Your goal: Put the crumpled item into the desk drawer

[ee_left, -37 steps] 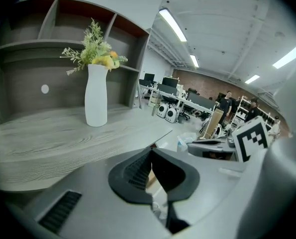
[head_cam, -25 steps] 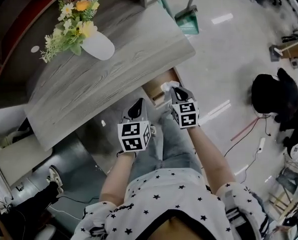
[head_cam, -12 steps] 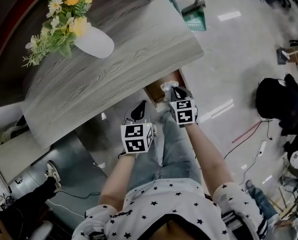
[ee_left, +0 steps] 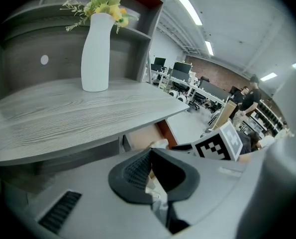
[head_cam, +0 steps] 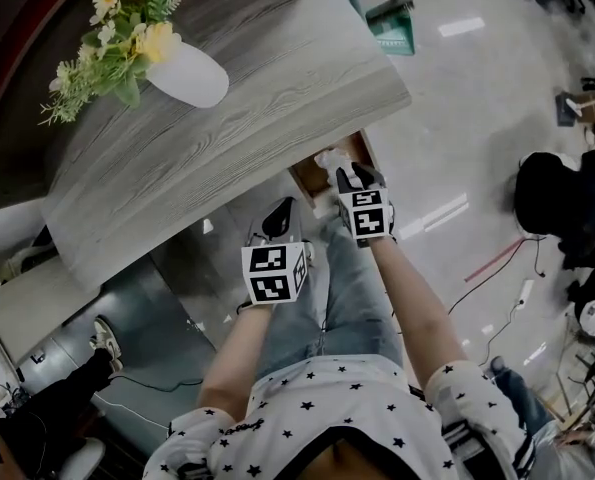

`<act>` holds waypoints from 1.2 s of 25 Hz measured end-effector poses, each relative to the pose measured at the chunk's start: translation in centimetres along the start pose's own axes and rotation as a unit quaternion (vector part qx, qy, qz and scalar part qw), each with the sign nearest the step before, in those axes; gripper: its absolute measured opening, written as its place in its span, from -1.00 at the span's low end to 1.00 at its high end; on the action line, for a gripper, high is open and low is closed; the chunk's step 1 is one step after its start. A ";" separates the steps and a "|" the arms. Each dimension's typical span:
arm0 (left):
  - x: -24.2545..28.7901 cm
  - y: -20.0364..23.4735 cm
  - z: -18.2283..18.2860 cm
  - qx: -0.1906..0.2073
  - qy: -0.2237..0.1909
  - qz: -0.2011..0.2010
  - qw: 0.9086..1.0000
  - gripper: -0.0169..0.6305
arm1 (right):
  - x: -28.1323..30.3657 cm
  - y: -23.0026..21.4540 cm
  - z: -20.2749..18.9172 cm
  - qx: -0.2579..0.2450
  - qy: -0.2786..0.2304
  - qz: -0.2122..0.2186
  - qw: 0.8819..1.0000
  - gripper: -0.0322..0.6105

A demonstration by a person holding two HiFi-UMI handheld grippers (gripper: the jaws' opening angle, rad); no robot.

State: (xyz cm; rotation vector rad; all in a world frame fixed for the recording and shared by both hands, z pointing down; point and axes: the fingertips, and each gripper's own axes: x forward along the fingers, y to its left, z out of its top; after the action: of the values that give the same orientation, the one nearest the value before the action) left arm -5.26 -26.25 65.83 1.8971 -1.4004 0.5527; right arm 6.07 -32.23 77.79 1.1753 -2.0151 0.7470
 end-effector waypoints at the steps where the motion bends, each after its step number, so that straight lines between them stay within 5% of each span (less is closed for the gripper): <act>1: -0.1 0.0 0.0 0.000 0.000 0.000 1.000 -0.91 | 0.0 0.1 0.0 0.000 0.001 0.001 1.000 -0.54; 14: -2.4 -0.6 0.3 0.009 -0.012 -0.011 1.000 -0.91 | -3.2 1.7 1.2 0.003 -0.027 -0.012 1.000 -0.56; 30: -9.7 -1.6 0.9 0.035 -0.045 -0.034 0.998 -0.91 | -14.3 6.5 4.0 0.017 -0.113 -0.043 0.993 -0.92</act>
State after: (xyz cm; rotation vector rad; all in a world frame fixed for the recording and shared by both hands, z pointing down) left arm -6.94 -20.43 58.01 2.0393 -1.3835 0.4955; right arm 4.42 -25.29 63.24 1.4103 -2.1250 0.6320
